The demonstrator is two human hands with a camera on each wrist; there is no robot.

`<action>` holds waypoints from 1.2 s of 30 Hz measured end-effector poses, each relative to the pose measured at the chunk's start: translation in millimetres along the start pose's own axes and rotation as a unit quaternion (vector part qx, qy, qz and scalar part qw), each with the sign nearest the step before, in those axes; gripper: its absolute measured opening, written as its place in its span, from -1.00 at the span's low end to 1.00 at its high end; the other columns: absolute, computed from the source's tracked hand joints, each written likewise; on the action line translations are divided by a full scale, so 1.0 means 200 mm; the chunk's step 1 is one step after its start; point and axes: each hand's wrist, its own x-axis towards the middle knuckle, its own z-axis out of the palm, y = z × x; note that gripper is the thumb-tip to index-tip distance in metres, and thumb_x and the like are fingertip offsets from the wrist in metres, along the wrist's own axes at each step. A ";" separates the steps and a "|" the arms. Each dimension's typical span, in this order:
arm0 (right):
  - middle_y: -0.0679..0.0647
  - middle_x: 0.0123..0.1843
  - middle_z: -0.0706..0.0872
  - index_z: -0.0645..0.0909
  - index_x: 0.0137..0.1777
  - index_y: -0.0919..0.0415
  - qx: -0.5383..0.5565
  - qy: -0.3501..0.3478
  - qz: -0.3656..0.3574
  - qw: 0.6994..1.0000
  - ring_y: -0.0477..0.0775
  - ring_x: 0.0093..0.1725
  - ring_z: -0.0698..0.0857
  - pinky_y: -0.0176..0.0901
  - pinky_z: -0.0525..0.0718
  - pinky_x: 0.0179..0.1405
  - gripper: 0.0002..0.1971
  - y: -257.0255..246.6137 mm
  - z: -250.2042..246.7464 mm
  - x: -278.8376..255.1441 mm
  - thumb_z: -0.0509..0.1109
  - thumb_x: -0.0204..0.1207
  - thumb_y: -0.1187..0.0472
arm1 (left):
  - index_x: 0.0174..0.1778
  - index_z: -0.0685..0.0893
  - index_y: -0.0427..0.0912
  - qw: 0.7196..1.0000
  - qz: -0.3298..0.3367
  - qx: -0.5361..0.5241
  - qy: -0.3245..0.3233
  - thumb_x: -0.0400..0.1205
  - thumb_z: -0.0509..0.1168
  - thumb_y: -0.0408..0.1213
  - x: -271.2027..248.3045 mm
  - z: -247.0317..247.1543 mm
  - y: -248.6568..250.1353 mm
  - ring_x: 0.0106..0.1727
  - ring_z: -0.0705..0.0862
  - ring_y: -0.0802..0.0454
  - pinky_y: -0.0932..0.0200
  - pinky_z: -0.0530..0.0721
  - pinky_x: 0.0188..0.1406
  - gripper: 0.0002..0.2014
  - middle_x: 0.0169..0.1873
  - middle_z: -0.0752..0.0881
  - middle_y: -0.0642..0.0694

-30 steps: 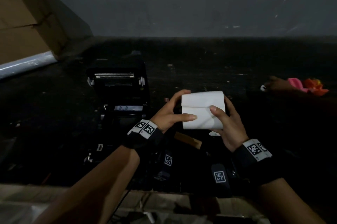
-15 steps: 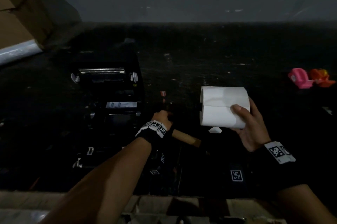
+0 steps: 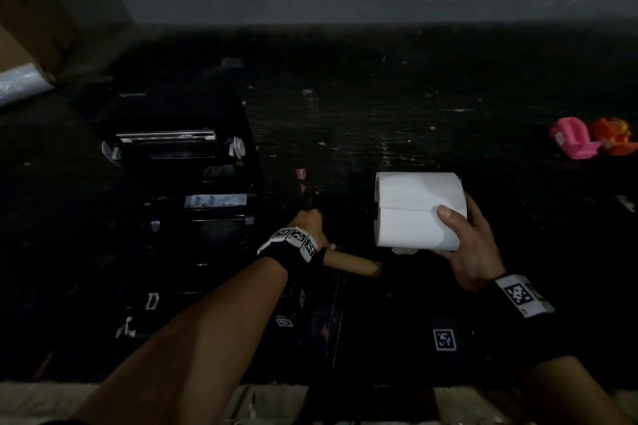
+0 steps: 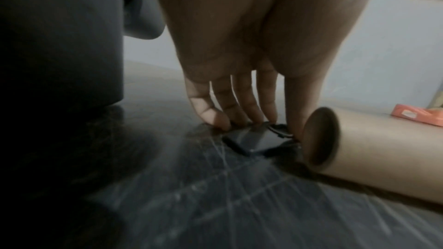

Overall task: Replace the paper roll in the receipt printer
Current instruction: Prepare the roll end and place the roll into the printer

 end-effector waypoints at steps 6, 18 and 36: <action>0.04 0.16 0.67 0.39 0.45 -0.03 0.004 -0.008 0.011 1.000 0.08 0.04 0.69 -0.13 0.73 -0.45 -0.47 0.00 0.00 -0.01 0.33 0.47 0.24 | 0.12 0.72 -0.23 0.991 0.040 -0.127 0.010 0.47 0.43 -0.37 0.03 -0.03 -0.05 0.15 0.71 -0.18 0.07 0.66 0.16 -0.71 0.12 0.75 -0.25; 0.08 0.28 0.69 0.43 0.43 -0.05 0.063 -0.047 -0.034 0.996 0.15 0.23 0.68 0.10 0.71 0.00 -0.47 -0.13 0.21 -0.02 0.37 0.43 0.16 | 0.33 0.54 -0.43 0.733 0.152 -0.663 -0.006 0.64 0.17 -0.48 -0.32 -0.50 0.09 -0.43 0.72 0.17 0.31 0.68 -0.40 -0.67 -0.30 0.76 -0.11; 0.14 0.37 0.61 0.34 0.49 0.02 0.023 -0.059 -0.195 0.979 0.17 0.28 0.64 0.18 0.69 0.15 -0.14 -0.20 0.93 -0.47 0.47 0.10 -0.05 | 0.03 0.72 -0.14 0.724 0.192 -0.627 0.215 0.70 0.09 -0.09 -0.76 -0.73 -0.24 -0.01 0.69 0.08 0.35 0.68 -0.23 -0.68 0.01 0.75 -0.12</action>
